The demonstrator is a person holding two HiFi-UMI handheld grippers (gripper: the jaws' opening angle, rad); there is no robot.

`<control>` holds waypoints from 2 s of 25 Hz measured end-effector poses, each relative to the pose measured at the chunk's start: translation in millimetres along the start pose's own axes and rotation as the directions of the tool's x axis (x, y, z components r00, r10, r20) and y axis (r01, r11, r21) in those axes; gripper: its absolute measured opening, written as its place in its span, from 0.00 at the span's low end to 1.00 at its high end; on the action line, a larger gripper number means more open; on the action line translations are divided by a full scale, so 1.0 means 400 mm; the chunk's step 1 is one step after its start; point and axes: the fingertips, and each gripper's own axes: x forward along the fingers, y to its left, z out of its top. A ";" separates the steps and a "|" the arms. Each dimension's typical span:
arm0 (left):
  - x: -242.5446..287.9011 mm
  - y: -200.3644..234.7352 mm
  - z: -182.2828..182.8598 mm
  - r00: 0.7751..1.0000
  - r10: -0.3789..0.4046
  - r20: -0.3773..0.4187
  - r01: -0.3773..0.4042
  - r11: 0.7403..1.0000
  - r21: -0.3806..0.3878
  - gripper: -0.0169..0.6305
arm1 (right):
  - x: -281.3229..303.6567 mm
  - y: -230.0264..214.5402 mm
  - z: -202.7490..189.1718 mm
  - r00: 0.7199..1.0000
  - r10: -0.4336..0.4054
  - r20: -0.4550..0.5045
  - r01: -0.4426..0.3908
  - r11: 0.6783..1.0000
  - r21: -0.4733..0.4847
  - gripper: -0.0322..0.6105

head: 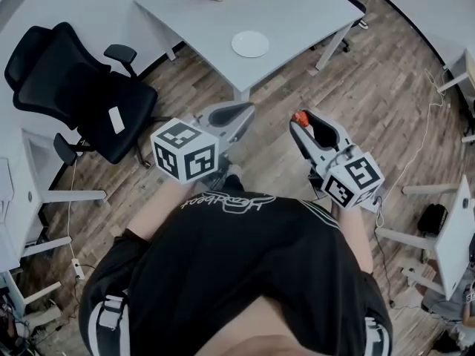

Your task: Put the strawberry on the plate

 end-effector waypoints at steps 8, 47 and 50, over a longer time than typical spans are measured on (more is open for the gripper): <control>0.058 0.256 0.110 1.000 0.020 -0.017 -0.020 0.999 -0.025 0.04 | 0.252 -0.118 0.049 1.000 0.014 -0.022 -0.013 0.999 0.031 0.26; 0.271 0.746 0.052 0.991 0.009 -0.136 -0.039 0.974 -0.223 0.04 | 0.738 -0.425 -0.006 0.992 -0.010 -0.129 0.009 1.000 -0.005 0.26; 0.274 0.769 0.025 0.988 0.016 -0.156 -0.053 0.971 -0.235 0.04 | 0.770 -0.449 -0.034 0.989 -0.016 -0.148 0.015 1.000 -0.012 0.26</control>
